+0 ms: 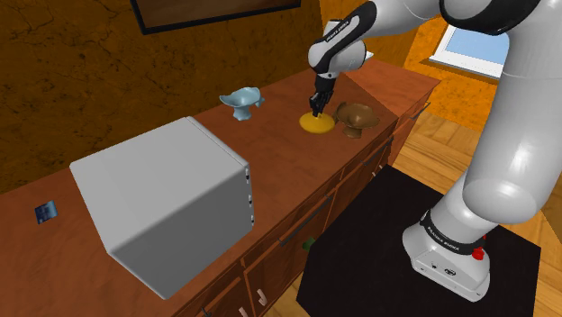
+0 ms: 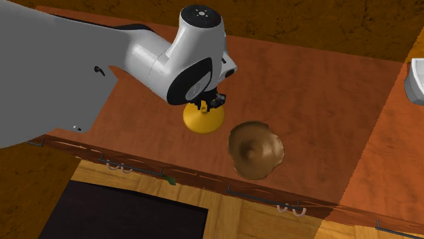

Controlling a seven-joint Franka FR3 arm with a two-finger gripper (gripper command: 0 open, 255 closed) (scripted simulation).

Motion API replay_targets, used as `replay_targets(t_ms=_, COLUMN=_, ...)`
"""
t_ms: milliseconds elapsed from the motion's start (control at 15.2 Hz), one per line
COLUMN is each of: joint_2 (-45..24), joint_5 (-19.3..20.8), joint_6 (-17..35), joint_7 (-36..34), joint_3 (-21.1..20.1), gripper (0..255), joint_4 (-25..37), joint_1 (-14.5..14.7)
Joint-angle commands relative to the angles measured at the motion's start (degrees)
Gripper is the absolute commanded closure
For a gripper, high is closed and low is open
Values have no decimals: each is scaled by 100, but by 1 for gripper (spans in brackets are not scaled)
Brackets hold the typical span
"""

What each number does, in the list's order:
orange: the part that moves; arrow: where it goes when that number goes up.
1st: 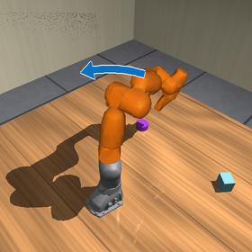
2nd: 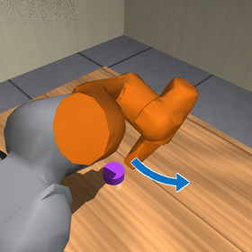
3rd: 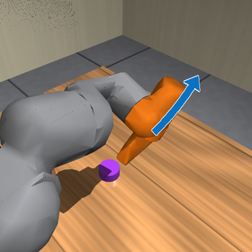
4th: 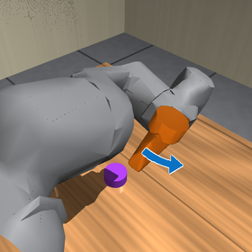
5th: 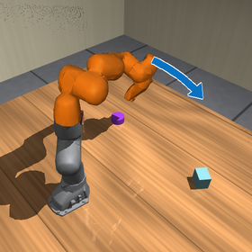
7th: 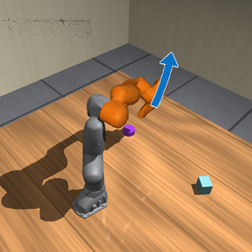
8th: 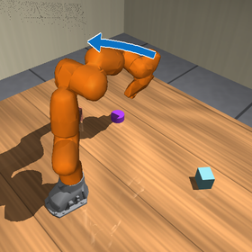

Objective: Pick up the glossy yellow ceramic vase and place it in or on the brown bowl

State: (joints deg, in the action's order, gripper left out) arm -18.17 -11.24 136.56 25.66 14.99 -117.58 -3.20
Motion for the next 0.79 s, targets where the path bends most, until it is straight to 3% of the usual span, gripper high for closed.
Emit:
replay_targets(t_ms=0, joint_2=100, joint_5=50, joint_6=-124, joint_7=-34, joint_3=23, gripper=255, joint_4=28, joint_1=12)
replay_targets(t_ms=726, joint_2=595, joint_5=301, joint_6=-844, joint_7=-231, joint_3=109, gripper=255, joint_4=282, joint_1=71)
